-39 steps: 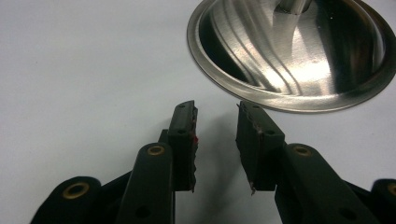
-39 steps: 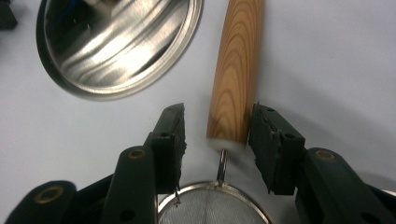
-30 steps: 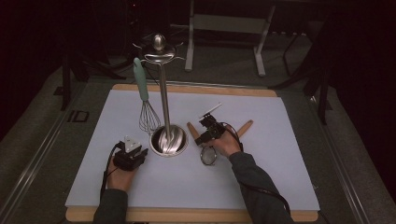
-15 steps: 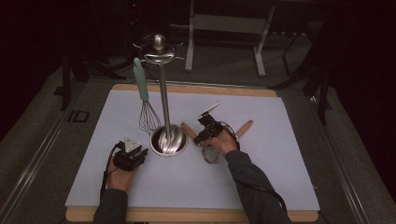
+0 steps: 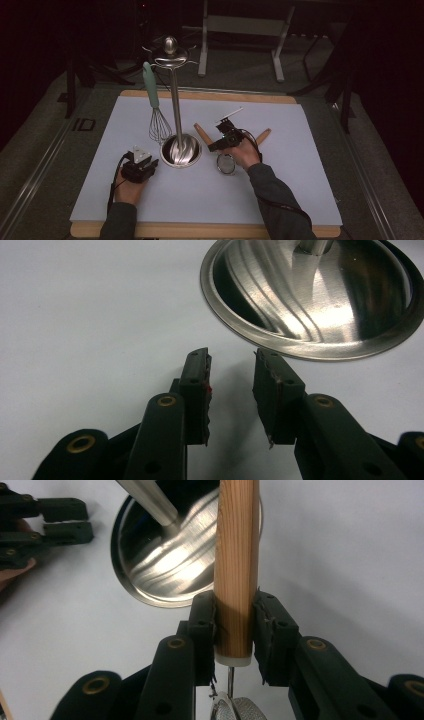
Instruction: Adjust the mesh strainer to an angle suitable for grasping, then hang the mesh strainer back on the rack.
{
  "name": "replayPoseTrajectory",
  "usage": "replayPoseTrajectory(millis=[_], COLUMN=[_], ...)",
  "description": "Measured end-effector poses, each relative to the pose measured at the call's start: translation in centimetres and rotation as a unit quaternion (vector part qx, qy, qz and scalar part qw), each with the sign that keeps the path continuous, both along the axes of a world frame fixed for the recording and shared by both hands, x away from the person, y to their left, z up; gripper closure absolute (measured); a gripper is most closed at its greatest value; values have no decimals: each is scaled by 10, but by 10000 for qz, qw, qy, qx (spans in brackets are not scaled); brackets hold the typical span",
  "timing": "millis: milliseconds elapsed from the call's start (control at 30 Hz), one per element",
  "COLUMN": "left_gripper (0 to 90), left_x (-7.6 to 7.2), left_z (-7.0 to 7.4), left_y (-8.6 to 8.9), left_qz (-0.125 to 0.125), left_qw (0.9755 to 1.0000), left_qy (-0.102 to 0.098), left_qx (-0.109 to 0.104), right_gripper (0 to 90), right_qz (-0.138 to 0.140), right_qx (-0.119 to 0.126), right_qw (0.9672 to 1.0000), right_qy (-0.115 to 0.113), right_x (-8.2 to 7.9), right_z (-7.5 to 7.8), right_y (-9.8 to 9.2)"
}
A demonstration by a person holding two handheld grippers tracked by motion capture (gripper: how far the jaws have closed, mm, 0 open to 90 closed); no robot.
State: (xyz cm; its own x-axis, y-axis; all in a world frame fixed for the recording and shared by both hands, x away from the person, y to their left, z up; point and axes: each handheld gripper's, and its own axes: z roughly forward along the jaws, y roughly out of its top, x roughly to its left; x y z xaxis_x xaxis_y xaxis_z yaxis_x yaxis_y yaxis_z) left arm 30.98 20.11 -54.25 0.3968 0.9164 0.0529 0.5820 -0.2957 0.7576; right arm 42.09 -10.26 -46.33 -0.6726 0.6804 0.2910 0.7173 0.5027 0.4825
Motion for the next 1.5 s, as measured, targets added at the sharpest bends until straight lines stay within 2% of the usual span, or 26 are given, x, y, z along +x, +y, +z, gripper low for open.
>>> replayPoseTrajectory(millis=[433,1233,1367,1500], left_gripper=[677,672,672,668], left_x=[0,0,-1,-2], left_z=[0,0,1,1], left_y=[0,1,2,6], left_qz=[0,44,57,108], left_qw=[10000,10000,9999,9995], left_qy=[-4,-29,-73,-111], left_qx=[13,-21,-78,-258], right_gripper=[721,722,722,722], right_qz=[157,265,266,276], right_qx=[273,507,595,682], right_qw=[9989,9953,9942,9931], right_qy=[-333,-785,-852,-917], right_x=[-15,-30,-33,-35], right_z=[19,50,55,60], right_y=[-7,-16,-18,-20])
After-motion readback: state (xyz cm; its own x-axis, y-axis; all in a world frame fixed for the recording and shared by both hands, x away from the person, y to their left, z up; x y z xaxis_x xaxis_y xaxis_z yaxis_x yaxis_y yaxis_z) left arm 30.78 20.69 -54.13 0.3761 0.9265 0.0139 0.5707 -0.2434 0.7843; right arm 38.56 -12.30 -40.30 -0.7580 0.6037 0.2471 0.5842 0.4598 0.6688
